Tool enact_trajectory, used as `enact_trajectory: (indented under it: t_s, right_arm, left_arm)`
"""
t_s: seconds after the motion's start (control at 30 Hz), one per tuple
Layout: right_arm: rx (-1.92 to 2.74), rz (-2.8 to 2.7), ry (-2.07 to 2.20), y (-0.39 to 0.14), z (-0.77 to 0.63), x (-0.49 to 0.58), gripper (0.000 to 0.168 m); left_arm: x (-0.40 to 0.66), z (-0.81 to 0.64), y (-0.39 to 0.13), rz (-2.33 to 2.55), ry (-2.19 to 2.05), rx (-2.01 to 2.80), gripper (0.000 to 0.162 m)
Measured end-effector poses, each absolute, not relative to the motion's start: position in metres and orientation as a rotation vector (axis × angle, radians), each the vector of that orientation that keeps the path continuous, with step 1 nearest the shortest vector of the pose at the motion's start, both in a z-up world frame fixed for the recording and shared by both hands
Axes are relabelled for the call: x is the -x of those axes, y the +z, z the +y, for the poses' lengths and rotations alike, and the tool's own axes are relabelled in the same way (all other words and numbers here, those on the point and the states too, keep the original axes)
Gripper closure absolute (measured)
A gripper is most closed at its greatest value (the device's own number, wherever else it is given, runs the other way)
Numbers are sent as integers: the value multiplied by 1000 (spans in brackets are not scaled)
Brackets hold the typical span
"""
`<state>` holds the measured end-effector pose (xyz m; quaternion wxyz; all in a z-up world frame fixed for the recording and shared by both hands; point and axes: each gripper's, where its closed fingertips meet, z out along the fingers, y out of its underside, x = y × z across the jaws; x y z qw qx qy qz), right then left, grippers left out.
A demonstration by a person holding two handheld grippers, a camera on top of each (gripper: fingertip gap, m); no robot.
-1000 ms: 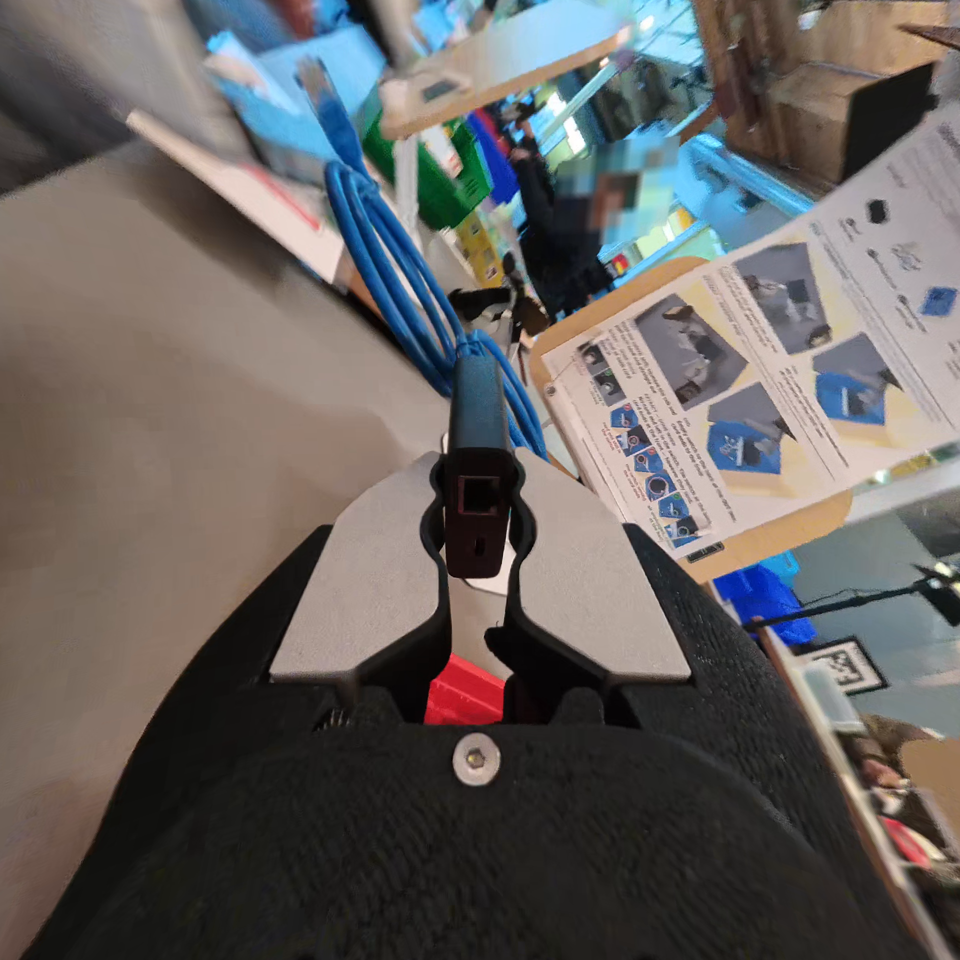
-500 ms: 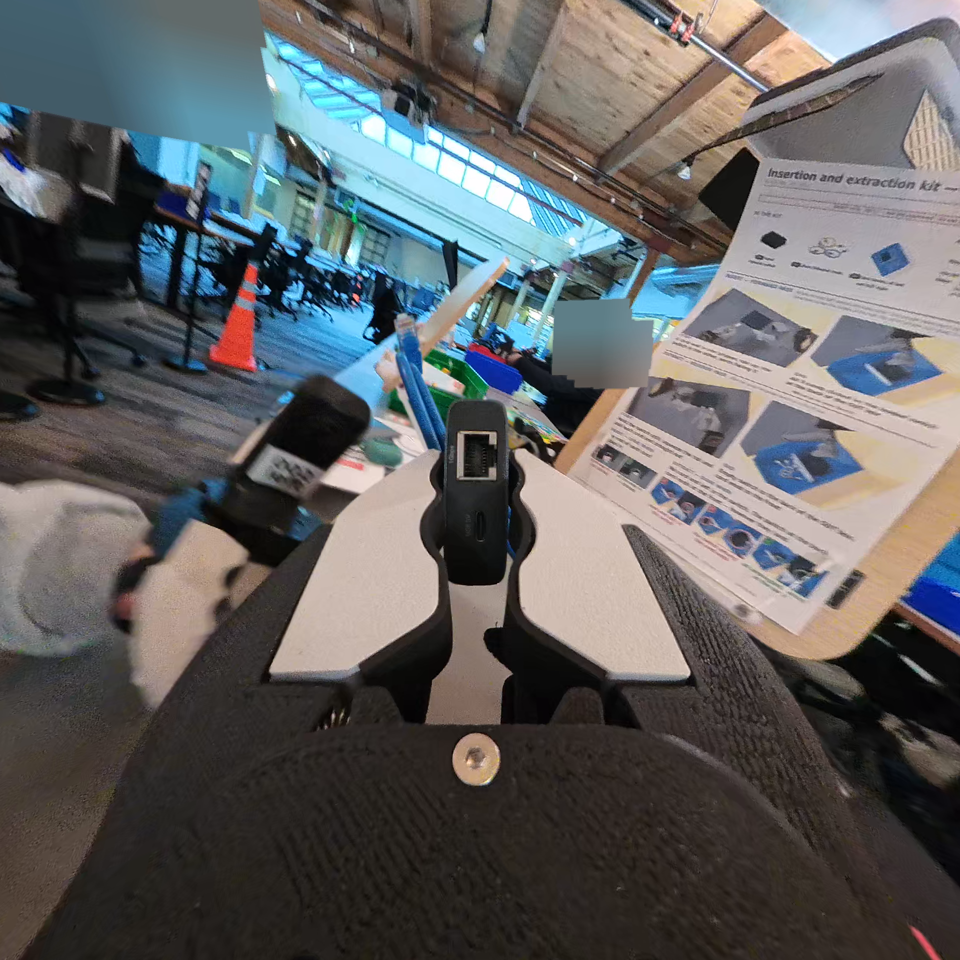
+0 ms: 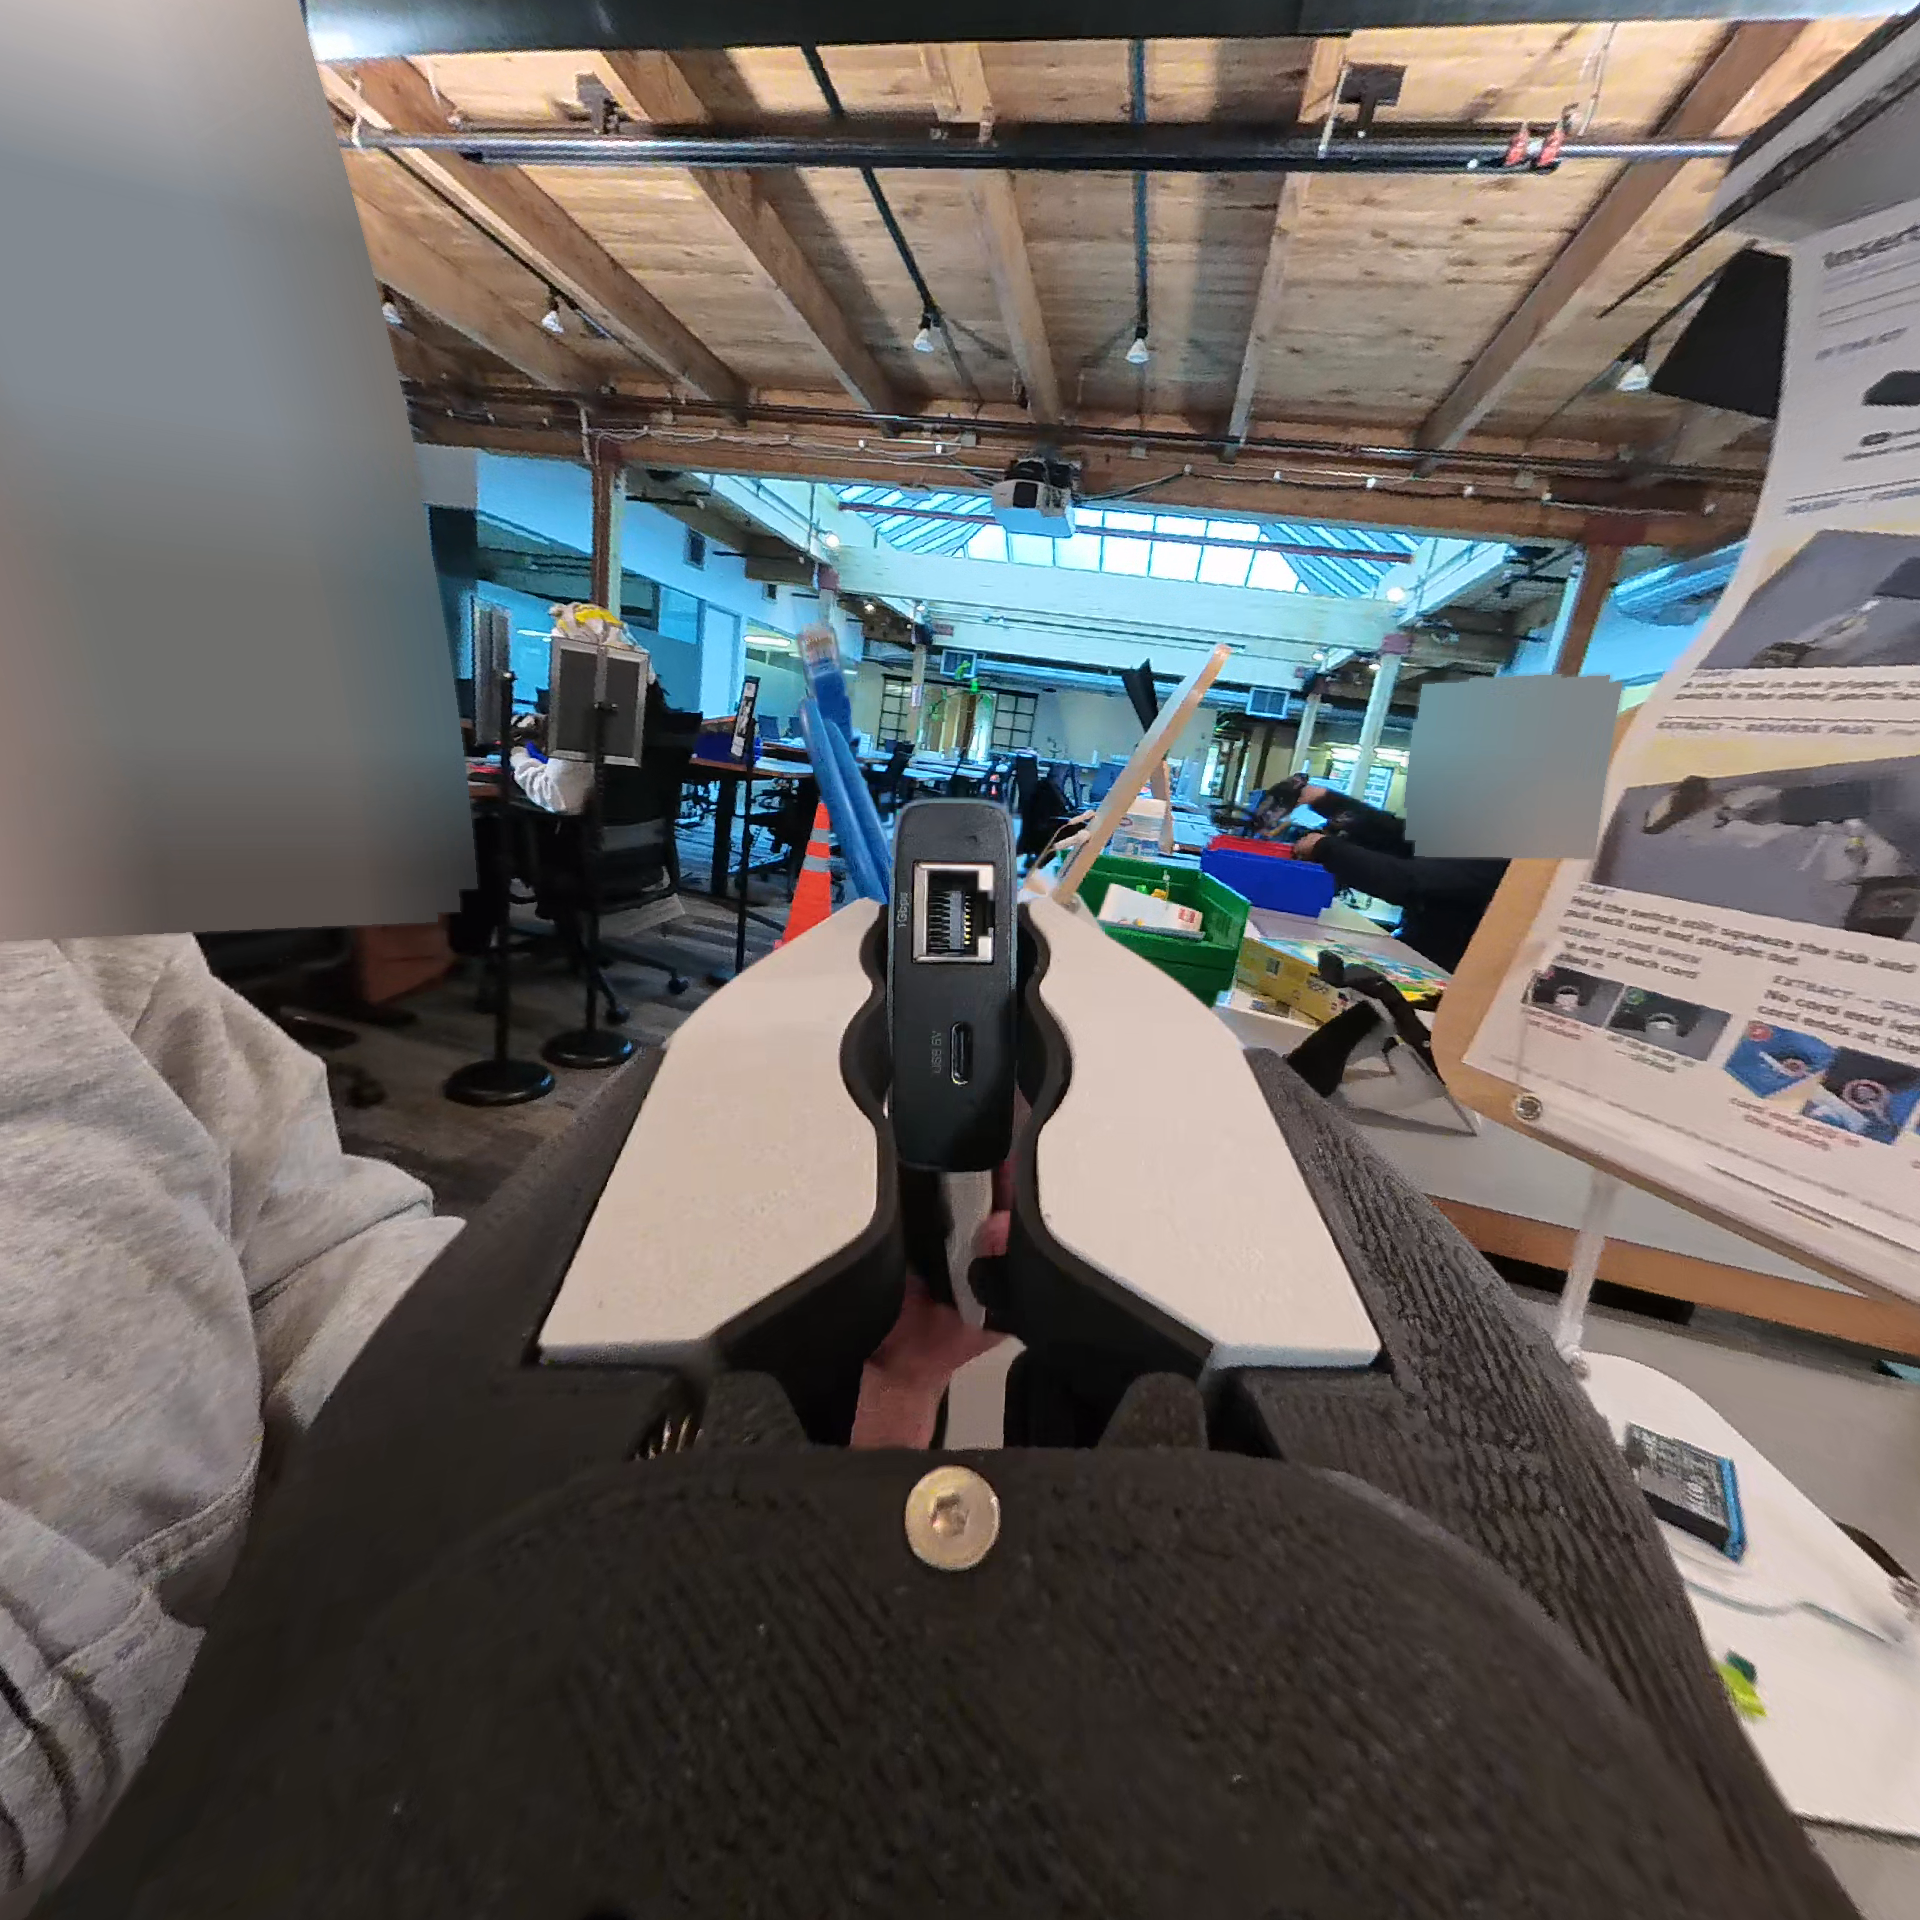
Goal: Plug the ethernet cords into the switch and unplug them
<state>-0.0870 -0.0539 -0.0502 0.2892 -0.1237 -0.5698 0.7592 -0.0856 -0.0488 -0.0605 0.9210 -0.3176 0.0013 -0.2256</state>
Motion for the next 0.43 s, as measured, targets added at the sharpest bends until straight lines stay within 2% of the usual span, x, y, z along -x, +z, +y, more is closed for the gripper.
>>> enact_trajectory:
  t_s: [0.1, 0.3, 0.43]
  right_arm:
    - [277, -1569, 1991, -54, -58, 83, 149]
    - [203, -1697, 1876, -64, -54, 78, 149]
    - [225, -1788, 1858, -70, -50, 75, 148]
  left_arm:
    - [88, -53, -59, -12, -498, 628, 131]
    - [83, -53, -59, 26, -437, 676, 132]
    - [76, -51, -63, 127, -369, 738, 140]
